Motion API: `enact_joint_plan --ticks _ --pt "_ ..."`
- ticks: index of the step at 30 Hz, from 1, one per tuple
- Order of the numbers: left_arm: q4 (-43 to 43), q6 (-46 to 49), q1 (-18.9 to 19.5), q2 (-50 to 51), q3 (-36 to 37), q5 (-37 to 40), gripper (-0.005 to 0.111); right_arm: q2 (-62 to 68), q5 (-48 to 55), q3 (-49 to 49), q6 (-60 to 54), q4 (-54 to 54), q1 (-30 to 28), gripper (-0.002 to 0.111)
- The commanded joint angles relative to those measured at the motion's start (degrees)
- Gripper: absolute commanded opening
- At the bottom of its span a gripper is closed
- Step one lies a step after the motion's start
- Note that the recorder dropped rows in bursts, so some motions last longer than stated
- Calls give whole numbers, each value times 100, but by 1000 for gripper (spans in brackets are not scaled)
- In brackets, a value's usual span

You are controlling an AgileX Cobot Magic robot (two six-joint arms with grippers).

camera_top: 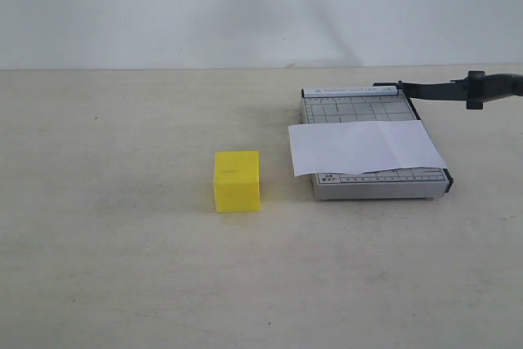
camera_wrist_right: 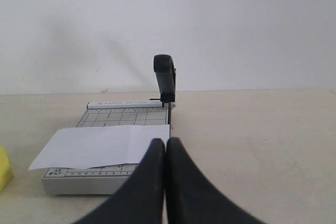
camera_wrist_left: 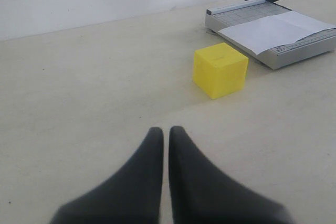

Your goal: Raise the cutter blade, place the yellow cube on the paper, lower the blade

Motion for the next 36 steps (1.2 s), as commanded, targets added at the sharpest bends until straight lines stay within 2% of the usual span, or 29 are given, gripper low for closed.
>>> enact_joint_plan --ticks 1,8,11,15,19,31,33,36 --pt "-18 2 -17 -7 19 -33 4 -8 -12 -5 14 -40 -11 0" --pt "62 9 -17 -7 19 -215 4 -8 -12 -5 37 -40 -11 0" --pt "-426 -539 -17 -7 19 -900 4 -8 -12 -5 37 -40 -11 0" --pt "-1530 -1393 -17 -7 19 -1694 4 -8 -12 -5 37 -40 -11 0" --pt "-1721 -1509 -17 -7 19 -1975 4 -8 -12 -5 37 -40 -11 0" --pt "-1721 -1578 -17 -7 19 -2100 4 -8 -23 -5 40 -40 -11 0" --pt "-1705 -1678 -17 -7 19 -1955 4 -8 -23 -5 40 -40 -11 0" --pt "-1245 -1322 -17 59 -561 -1120 5 -8 -23 -5 40 -40 -11 0"
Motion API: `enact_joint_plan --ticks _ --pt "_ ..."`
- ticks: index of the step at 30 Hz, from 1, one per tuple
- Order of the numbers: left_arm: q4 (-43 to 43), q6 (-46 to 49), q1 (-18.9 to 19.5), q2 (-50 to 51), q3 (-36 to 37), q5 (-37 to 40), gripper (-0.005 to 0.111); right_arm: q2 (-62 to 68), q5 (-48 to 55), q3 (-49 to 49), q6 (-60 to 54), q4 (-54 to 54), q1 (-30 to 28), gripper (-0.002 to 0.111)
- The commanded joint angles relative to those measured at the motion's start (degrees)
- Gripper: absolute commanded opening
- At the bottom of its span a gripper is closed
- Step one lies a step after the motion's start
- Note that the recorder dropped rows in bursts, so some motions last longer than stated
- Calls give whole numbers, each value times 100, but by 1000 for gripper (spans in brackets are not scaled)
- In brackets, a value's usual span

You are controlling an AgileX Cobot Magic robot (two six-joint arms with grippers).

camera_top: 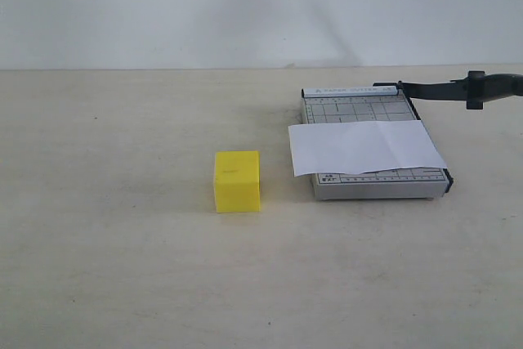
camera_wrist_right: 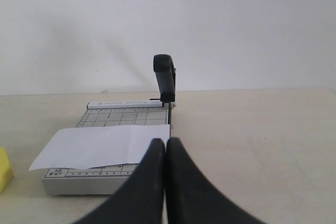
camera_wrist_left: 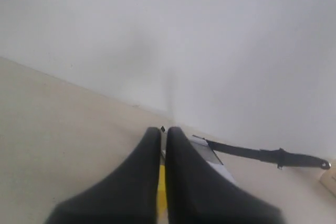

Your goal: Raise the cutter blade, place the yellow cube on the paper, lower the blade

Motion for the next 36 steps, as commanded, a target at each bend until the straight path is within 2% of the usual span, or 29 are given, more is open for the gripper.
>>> enact_joint_plan --ticks 1,4,8,10,12,14,18,21,23,27,29,33,36 --pt "498 437 -17 146 -756 912 5 -8 -23 -5 -1 -18 -11 0" --pt "474 1085 -17 721 -1459 1159 13 -8 -23 -5 -1 -18 -11 0" --pt "291 1797 -17 2188 -2350 1510 23 -8 -23 -5 -1 -18 -11 0" --pt "-38 2357 -17 3034 -2755 1643 26 -8 -23 -5 -1 -18 -11 0" --pt "-746 3199 -121 3945 -3212 1753 29 -8 -22 -5 10 -18 -11 0" --pt "-1604 4183 -392 4822 -3623 1796 30 -8 -22 -5 10 -18 -11 0" --pt "-3371 6554 -1190 6275 -4492 1809 30 -8 -22 -5 10 -18 -11 0" --pt "-4193 7581 -1749 7207 -4985 1772 30 -8 -22 -5 10 -18 -11 0" --pt "-4373 7977 -2076 7815 -5299 1491 30 -8 -22 -5 10 -18 -11 0" --pt "-4385 7966 -2460 8773 -5860 472 30 -8 -22 -5 10 -18 -11 0" --pt "-4385 7862 -2541 9171 -6154 53 28 -8 -22 -5 10 -18 -11 0" --pt "-4373 7872 -2556 9767 -6674 -93 23 -8 -22 -5 10 -18 -11 0" --pt "-4323 7936 -2556 10147 -6995 -171 10 -8 -22 -5 10 -18 -11 0"
